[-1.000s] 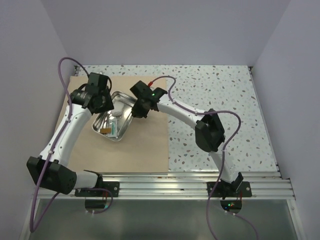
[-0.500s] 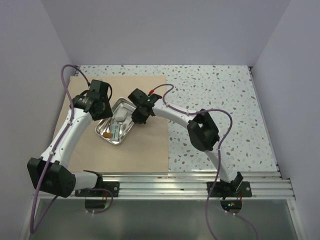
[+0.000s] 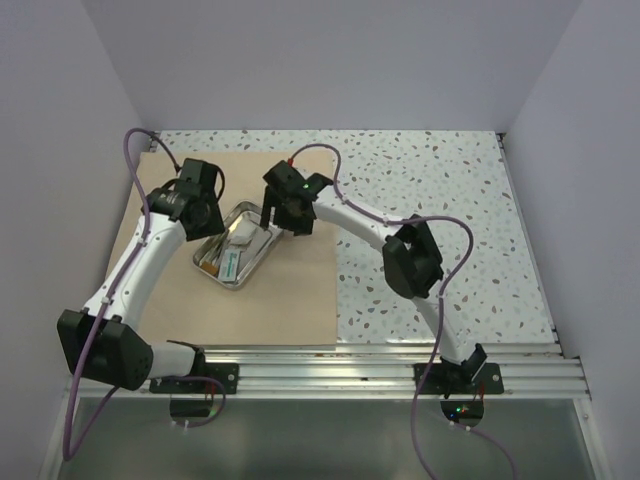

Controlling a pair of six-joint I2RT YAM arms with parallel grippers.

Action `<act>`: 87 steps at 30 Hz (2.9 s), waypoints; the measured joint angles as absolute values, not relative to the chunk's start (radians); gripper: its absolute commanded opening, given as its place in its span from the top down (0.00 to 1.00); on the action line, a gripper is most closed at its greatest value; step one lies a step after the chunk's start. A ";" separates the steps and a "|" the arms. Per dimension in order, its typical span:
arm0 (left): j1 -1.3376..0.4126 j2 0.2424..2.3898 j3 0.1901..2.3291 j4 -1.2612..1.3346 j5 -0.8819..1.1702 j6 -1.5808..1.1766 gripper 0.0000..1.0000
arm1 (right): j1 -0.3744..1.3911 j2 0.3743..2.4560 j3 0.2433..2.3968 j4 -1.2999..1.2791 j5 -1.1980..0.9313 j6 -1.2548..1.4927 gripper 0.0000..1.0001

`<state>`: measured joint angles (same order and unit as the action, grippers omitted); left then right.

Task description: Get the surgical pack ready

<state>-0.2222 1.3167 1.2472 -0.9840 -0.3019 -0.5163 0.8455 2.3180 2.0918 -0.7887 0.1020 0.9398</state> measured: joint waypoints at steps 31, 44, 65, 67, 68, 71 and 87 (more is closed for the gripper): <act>-0.220 1.354 1.326 -1.020 -0.257 -0.539 0.54 | 0.667 2.520 2.236 -0.683 0.128 0.166 0.18; -0.217 1.507 1.473 -1.023 -0.255 -0.539 0.48 | 0.578 2.397 2.009 -0.627 0.147 0.218 0.19; 0.075 1.684 1.445 -0.999 -0.296 -0.698 0.49 | 0.530 2.321 2.078 -0.663 0.188 0.220 0.19; 0.107 1.708 1.417 -0.984 -0.307 -0.707 0.48 | 0.551 2.351 2.132 -0.654 0.178 0.218 0.19; 0.116 1.720 1.406 -0.976 -0.312 -0.715 0.48 | 0.559 2.364 2.143 -0.648 0.167 0.218 0.19; 0.124 1.773 1.384 -0.943 -0.317 -0.719 0.47 | 0.580 2.406 2.152 -0.646 0.157 0.215 0.18; 0.072 2.083 1.547 -0.985 -0.280 -0.680 0.47 | 0.578 2.407 2.017 -0.590 0.184 0.241 0.16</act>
<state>0.0719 2.0827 1.5467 -0.9852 -0.2802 -0.6796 0.5781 2.4069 2.0171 -0.5896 0.1844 0.2409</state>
